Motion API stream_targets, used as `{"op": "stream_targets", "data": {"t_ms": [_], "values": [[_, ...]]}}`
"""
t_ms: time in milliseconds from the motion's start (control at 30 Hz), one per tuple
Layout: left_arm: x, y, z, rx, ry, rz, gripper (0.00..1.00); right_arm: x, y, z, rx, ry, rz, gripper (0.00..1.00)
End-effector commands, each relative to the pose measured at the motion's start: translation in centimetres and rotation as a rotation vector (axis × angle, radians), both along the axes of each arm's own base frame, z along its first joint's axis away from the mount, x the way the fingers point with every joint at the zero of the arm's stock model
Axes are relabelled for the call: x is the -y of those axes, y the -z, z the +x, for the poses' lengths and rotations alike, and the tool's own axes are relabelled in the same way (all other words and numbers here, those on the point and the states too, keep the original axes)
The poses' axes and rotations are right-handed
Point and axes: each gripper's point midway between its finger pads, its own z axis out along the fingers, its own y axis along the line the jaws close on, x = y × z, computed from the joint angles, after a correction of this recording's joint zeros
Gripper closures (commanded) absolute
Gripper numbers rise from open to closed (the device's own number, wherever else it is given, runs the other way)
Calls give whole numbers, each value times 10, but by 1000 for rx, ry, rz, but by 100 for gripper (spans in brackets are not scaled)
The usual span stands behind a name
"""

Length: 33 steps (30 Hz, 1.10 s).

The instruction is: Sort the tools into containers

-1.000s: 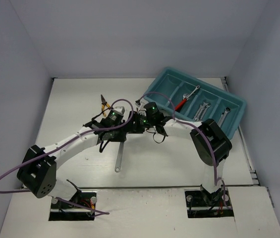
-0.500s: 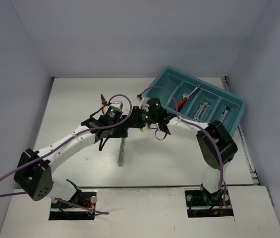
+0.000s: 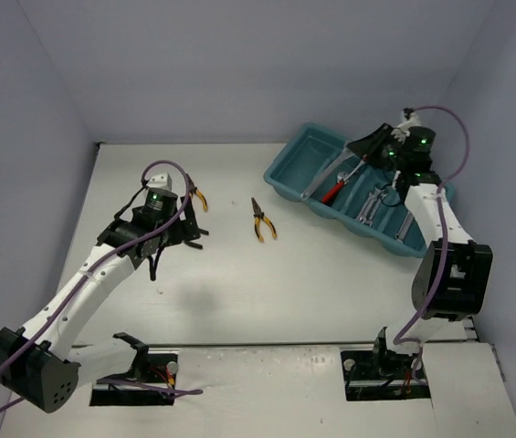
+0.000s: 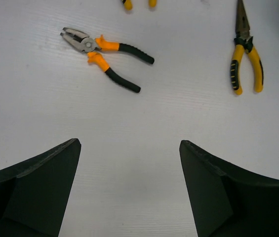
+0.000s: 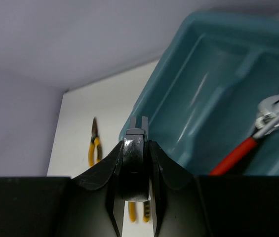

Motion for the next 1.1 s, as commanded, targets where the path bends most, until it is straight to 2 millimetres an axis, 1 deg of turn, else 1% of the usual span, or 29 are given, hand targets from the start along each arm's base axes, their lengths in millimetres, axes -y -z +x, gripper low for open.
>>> {"op": "stream_targets", "data": {"t_ms": [0, 67, 133, 233, 267, 333, 400, 500, 567, 600, 700, 800, 867, 933, 1000, 1067], "values": [[-13, -5, -12, 3, -16, -21, 21, 36, -88, 21, 232, 16, 4, 100], [-17, -3, -14, -2, -25, -15, 21, 59, -84, 34, 222, 61, 1, 100], [-22, -2, -16, -11, -31, -8, 21, 75, -78, 44, 209, 94, 3, 100], [-24, 2, -18, -21, -37, -2, 21, 87, -63, 57, 181, 120, 3, 100], [-25, 2, -17, -23, -40, -1, 21, 87, -57, 59, 170, 121, 4, 100], [-26, 5, -17, -31, -42, 2, 21, 88, -39, 66, 137, 133, 2, 100], [-26, 8, -17, -40, -43, 4, 21, 89, -32, 68, 126, 139, -3, 100], [-26, 12, -16, -56, -41, 6, 21, 82, -10, 74, 88, 137, -9, 100], [-26, 15, -15, -68, -43, 9, 21, 72, 0, 78, 69, 126, -17, 100], [-26, 16, -15, -70, -43, 11, 21, 71, 3, 79, 65, 132, -20, 100], [-26, 18, -13, -83, -43, 14, 21, 64, 19, 83, 28, 155, -34, 100], [-26, 22, -13, -98, -45, 16, 21, 67, 37, 86, -22, 222, -55, 98], [-27, 24, -13, -107, -44, 19, 21, 71, 48, 86, -56, 264, -67, 94], [-27, 26, -14, -114, -43, 23, 21, 74, 54, 86, -73, 299, -78, 85], [-27, 29, -15, -123, -42, 24, 21, 73, 66, 89, -98, 310, -84, 65], [-28, 30, -15, -125, -41, 26, 21, 72, 70, 90, -105, 316, -90, 58]]}}
